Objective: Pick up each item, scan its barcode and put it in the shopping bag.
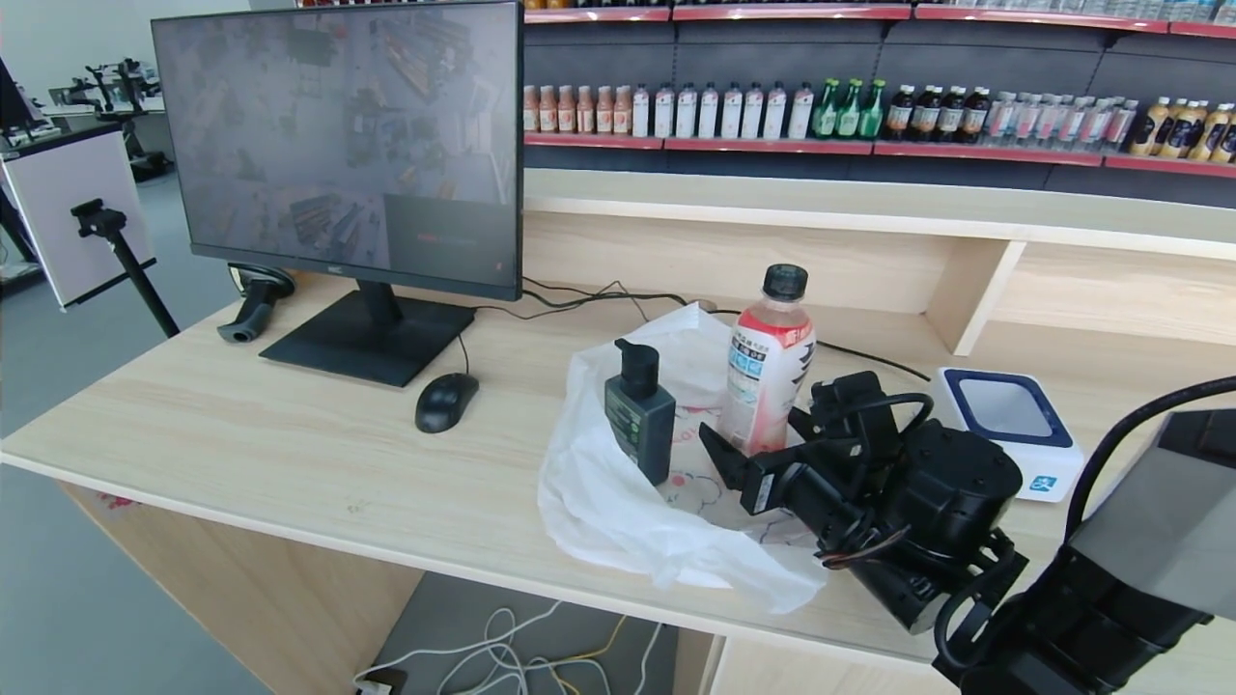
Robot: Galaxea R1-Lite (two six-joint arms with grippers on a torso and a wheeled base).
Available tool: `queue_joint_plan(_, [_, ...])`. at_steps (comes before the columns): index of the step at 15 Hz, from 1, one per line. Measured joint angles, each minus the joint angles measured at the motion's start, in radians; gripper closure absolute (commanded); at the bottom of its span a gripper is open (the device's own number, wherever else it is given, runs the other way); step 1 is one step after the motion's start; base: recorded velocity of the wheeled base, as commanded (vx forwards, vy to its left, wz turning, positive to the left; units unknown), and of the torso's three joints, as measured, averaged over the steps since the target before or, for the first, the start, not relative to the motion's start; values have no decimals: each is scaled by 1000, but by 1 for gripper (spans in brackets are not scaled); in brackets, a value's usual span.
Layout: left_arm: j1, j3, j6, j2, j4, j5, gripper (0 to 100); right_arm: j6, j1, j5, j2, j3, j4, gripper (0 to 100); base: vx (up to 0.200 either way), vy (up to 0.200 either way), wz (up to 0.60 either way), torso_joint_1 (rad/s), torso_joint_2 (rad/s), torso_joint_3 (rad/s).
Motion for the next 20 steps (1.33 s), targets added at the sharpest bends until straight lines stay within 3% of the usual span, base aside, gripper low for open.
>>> queue_joint_plan(11, [-1, 0, 0, 0, 0, 0, 0, -1, 18, 0, -115, 91, -11, 0, 0, 0, 0, 0, 0, 0])
queue_joint_plan(15, [-1, 0, -1, 0, 0, 0, 0, 2, 14, 0, -241, 206, -11, 0, 0, 0, 0, 0, 0, 0])
queue_joint_plan(20, [-1, 0, -1, 0, 0, 0, 0, 12, -49, 0, -492, 456, -11, 0, 0, 0, 0, 0, 0, 0])
